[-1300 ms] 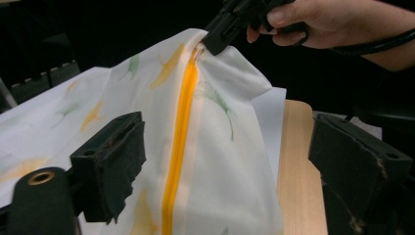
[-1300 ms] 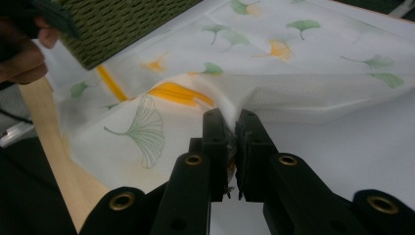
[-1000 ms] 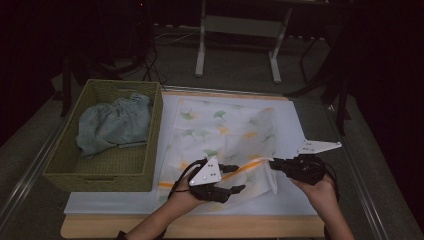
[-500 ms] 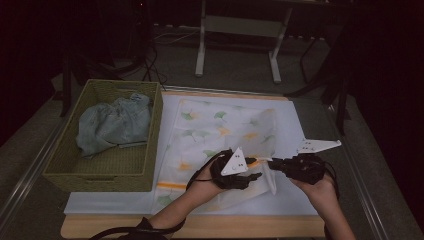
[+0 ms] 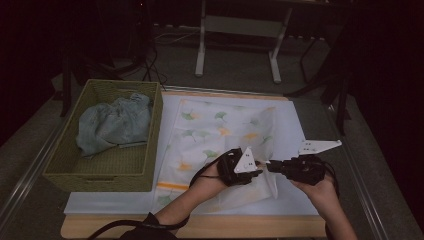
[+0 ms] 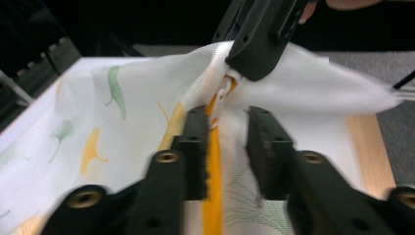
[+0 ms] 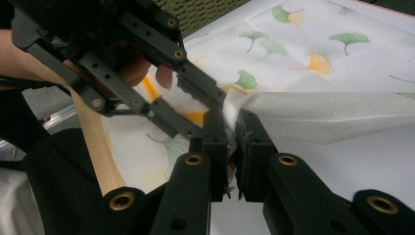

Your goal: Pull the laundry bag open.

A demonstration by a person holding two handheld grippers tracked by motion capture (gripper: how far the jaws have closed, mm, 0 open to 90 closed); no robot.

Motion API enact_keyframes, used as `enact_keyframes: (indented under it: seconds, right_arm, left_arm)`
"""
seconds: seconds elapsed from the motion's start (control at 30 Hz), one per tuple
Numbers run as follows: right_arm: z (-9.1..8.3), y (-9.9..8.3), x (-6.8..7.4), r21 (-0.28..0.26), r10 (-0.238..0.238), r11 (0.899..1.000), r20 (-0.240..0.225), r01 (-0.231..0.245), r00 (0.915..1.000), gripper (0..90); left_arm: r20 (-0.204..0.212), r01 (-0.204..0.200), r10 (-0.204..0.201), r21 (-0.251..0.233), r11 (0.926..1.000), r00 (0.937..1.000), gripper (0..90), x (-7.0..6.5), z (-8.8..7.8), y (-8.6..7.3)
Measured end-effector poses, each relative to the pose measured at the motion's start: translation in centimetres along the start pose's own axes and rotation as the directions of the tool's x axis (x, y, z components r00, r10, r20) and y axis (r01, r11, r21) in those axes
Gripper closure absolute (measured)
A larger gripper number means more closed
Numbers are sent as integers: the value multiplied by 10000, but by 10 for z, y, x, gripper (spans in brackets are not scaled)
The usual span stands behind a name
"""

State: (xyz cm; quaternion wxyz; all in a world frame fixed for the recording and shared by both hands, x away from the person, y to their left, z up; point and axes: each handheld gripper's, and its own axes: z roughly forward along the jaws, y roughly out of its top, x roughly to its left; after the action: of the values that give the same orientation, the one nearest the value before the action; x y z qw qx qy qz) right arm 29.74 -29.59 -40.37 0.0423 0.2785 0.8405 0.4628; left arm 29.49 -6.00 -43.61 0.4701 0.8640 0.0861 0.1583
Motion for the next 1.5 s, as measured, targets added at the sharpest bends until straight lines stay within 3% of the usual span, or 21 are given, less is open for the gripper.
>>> enact_keyframes:
  seconds: [0.1, 0.17, 0.57, 0.6, 0.63, 0.8, 0.97, 1.17, 1.4, 1.5]
  right_arm:
    - [0, 0, 1, -7, -86, 10000, -35, 86, 10000, 838]
    - [0, 1, 2, -60, -73, 10000, -128, 72, 9999, 837]
    - [0, 1, 4, -87, -218, 9997, -276, 215, 9994, 838]
    - [0, 0, 4, -86, -207, 9998, -288, 205, 9994, 837]
    - [0, 0, 4, -86, -207, 9998, -288, 205, 9994, 837]
    - [0, -1, 4, -159, -146, 9998, -393, 139, 9991, 838]
    - [3, -1, 4, 49, -172, 9998, -114, 173, 9998, 837]
    - [2, -2, 1, -10, 141, 9999, 141, -141, 9998, 839]
    - [-3, -6, -6, -204, 452, 9988, 585, -441, 9973, 845]
    - [-5, -7, -8, -187, 518, 9985, 515, -509, 9973, 845]
  left_arm:
    - [-56, -49, 48, -81, 10000, 10000, 725, 0, 1, 0]
    - [30, 187, -187, -228, 9996, 9998, 725, 2, 2, 0]
    - [5, 53, -53, -78, 10000, 10000, 765, -2, 8, 4]
    - [-279, -69, 69, -17, 10000, 9996, 806, -4, 9, 5]
    - [-279, -69, 69, -17, 10000, 9996, 849, -4, 9, 5]
    - [-493, -175, 182, 135, 9998, 9986, 895, -4, 7, 5]
    - [-716, -148, 186, 533, 9985, 9973, 900, -6, 8, 5]
    - [-609, 16, 15, 509, 9987, 9981, 900, -5, 3, 3]
    - [-560, 131, -81, 900, 9959, 9984, 900, -3, -4, -7]
    - [-513, 162, -113, 953, 9953, 9986, 900, -3, -8, -11]
